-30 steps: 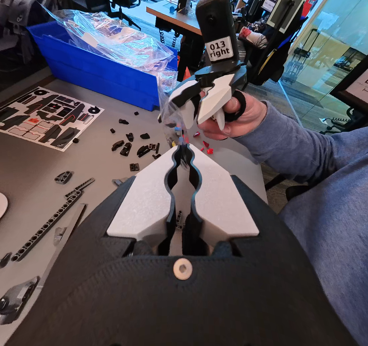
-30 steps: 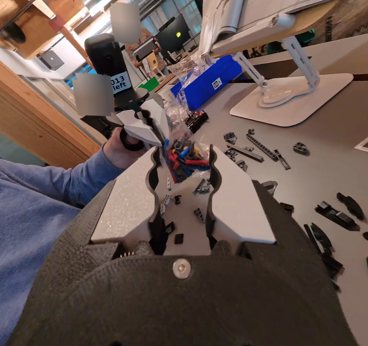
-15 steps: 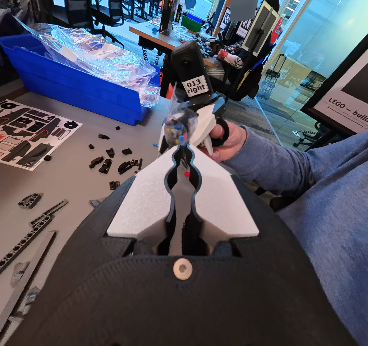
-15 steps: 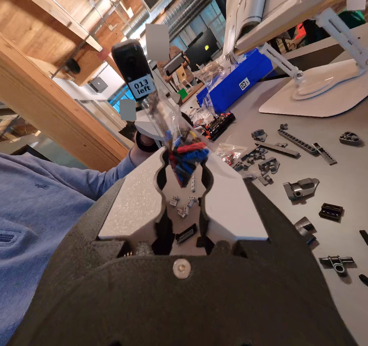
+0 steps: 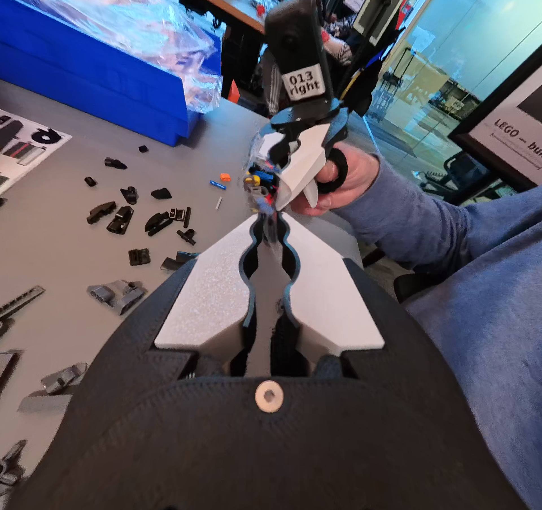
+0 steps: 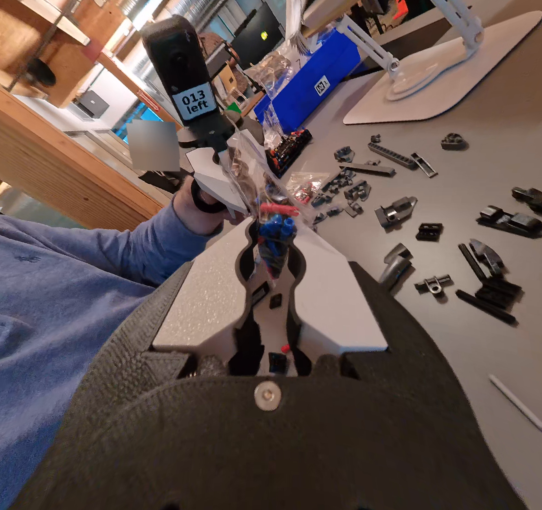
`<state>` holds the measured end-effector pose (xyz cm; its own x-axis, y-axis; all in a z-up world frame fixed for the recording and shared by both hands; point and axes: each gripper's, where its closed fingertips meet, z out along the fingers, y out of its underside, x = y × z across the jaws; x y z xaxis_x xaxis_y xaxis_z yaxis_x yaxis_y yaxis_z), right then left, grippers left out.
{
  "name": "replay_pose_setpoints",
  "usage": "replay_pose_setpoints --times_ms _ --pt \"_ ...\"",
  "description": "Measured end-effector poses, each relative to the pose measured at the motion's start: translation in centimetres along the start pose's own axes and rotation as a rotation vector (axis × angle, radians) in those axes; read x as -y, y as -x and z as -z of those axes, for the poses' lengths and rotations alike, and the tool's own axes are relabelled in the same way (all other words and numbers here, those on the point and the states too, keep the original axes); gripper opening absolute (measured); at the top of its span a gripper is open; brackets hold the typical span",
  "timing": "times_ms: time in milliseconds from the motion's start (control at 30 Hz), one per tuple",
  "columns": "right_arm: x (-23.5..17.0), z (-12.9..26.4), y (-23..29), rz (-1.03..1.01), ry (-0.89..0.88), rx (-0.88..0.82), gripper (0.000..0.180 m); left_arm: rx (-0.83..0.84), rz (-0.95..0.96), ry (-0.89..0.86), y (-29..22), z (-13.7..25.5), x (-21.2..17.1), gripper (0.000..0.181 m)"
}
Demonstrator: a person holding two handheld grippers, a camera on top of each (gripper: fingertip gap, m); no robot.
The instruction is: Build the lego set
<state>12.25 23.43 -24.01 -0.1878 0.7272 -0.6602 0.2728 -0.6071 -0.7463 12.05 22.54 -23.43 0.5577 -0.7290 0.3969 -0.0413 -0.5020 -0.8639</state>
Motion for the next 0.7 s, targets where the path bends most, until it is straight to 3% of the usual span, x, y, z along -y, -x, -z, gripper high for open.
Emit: replay_pose_setpoints --times_ms 700 --pt "-4.4 3.7 -4.8 0.01 0.205 -0.25 0.009 0.043 -0.011 0.229 2.1 -4.2 -4.5 0.012"
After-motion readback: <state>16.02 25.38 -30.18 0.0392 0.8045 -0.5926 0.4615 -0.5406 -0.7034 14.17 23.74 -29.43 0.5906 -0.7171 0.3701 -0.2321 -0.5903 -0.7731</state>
